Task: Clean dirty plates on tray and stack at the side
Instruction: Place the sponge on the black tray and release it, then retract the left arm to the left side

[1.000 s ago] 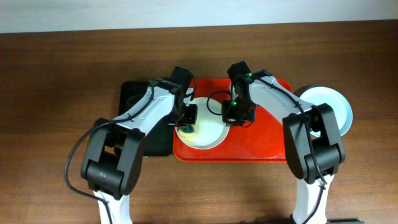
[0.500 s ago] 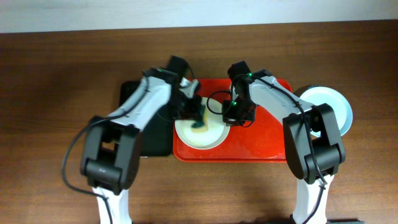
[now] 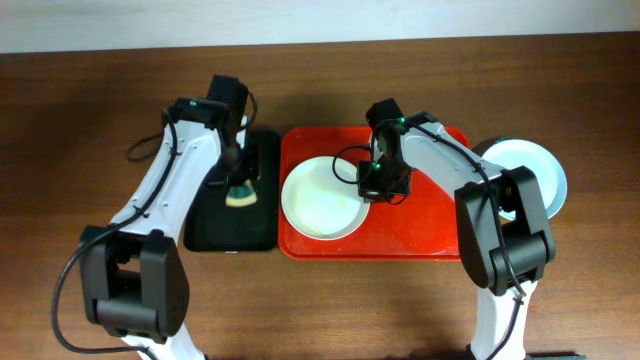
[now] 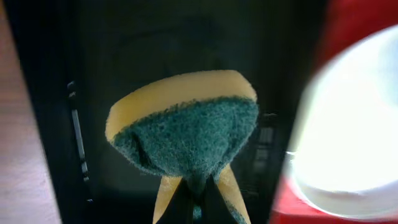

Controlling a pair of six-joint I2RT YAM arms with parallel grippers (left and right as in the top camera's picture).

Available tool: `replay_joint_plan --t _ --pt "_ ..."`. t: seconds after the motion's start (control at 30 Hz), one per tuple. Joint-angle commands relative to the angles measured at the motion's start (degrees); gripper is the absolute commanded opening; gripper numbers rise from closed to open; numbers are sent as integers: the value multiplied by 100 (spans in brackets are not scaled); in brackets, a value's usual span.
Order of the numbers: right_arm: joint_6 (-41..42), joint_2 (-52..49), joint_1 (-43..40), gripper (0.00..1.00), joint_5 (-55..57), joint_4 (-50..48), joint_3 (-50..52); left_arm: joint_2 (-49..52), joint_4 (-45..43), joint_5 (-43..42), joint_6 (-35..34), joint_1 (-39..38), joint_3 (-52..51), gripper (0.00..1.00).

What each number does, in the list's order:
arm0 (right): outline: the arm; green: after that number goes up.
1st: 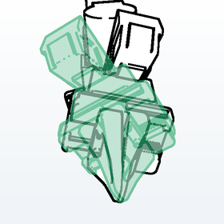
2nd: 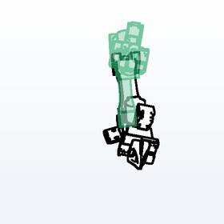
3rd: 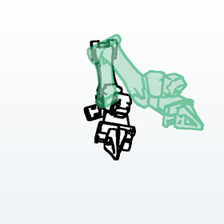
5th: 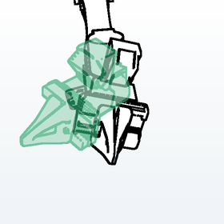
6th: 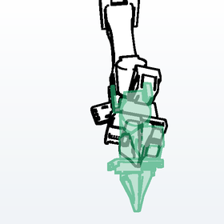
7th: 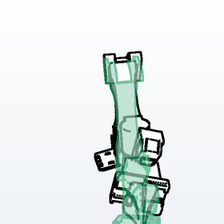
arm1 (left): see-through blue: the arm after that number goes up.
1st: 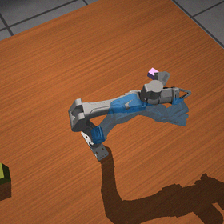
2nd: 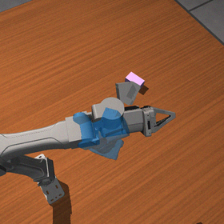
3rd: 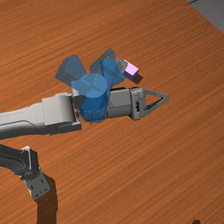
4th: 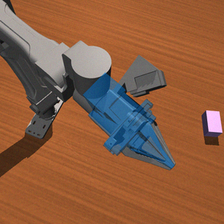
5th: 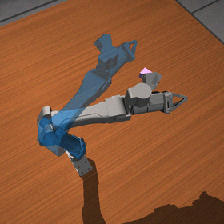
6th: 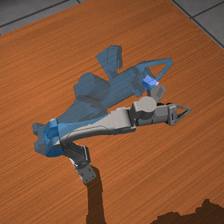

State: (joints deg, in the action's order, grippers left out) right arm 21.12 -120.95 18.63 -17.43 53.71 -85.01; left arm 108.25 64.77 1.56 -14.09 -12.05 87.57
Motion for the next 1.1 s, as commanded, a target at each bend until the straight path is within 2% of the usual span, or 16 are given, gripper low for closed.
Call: replay_joint_plan --t 0.0,0.13,0.27,0.33,0.4,0.53,0.67,0.73,0.83,0.9,1.07 --pt "35 -35 55 10 57 -63 50 -11 -295 577 90 22 -767 0" --pt "35 -35 55 9 57 -61 50 -11 -702 568 85 22 -1335 0" --pt "35 -35 55 9 57 -63 50 -11 -796 531 87 24 -1419 0" --pt "35 -35 55 10 57 -61 50 -11 -802 531 85 22 -1419 23" --pt "35 -35 55 11 57 -61 50 -11 -791 474 87 24 -1394 33" --pt "35 -35 55 11 57 -61 50 -57 -483 295 90 24 -999 40" --pt "35 -35 55 12 57 -59 50 -420 -155 293 42 168 -280 42" --pt "35 -35 55 14 57 -61 50 -713 -118 284 -258 393 96 51" --pt "35 -35 55 16 76 -66 50 -1228 -131 94 -817 1099 535 80" --pt "35 -35 55 16 164 -66 50 -1425 -131 59 -938 1497 584 99" --pt "35 -35 55 15 205 -116 50 -1591 245 76 -946 2352 581 100"
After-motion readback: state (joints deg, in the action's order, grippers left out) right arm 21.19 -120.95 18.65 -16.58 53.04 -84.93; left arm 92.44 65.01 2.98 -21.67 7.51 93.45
